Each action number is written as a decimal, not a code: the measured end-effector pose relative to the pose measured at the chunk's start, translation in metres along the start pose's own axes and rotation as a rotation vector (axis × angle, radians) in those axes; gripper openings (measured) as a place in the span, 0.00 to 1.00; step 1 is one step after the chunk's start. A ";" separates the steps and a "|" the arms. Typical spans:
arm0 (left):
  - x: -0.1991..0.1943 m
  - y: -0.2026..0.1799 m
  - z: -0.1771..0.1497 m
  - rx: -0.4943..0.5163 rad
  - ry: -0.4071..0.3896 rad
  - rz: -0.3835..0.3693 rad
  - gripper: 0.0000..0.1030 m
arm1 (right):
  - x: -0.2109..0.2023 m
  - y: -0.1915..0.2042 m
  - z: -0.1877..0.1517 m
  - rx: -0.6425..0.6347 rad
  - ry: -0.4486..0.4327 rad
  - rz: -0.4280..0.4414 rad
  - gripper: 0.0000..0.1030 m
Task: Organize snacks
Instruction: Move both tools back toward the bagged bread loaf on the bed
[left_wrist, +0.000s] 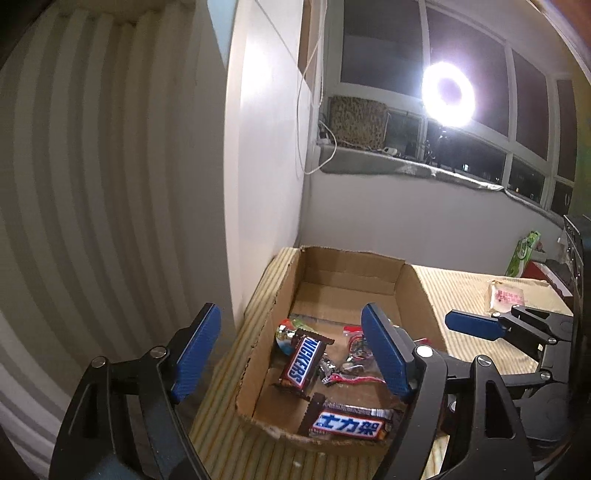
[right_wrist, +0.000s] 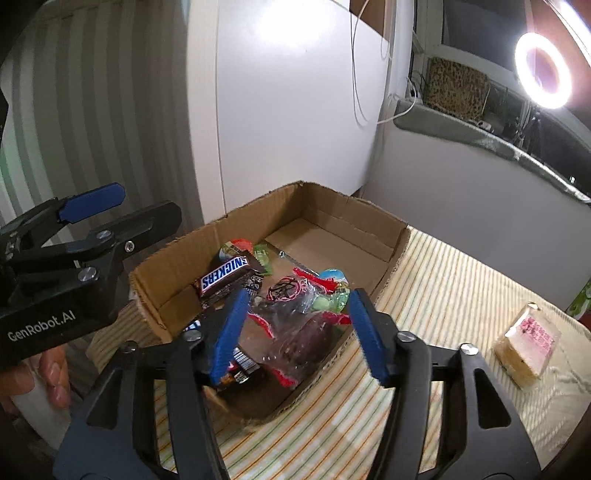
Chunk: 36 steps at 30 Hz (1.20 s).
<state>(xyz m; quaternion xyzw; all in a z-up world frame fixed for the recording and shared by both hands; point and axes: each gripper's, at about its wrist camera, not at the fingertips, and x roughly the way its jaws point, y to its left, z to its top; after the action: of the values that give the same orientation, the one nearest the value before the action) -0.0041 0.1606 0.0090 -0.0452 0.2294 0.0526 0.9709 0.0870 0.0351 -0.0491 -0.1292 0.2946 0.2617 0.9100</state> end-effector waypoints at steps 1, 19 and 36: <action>-0.003 0.000 0.000 0.003 -0.004 0.002 0.76 | -0.004 0.001 -0.001 0.000 -0.012 -0.009 0.68; -0.004 -0.108 -0.007 0.164 0.023 -0.052 0.78 | -0.080 -0.120 -0.086 0.236 -0.062 -0.176 0.99; -0.003 -0.230 -0.031 0.326 0.055 -0.278 0.78 | -0.142 -0.195 -0.141 0.377 -0.027 -0.367 1.00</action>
<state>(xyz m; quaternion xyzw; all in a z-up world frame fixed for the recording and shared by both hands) 0.0075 -0.0710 -0.0026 0.0796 0.2527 -0.1208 0.9567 0.0305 -0.2383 -0.0599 -0.0053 0.2977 0.0343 0.9540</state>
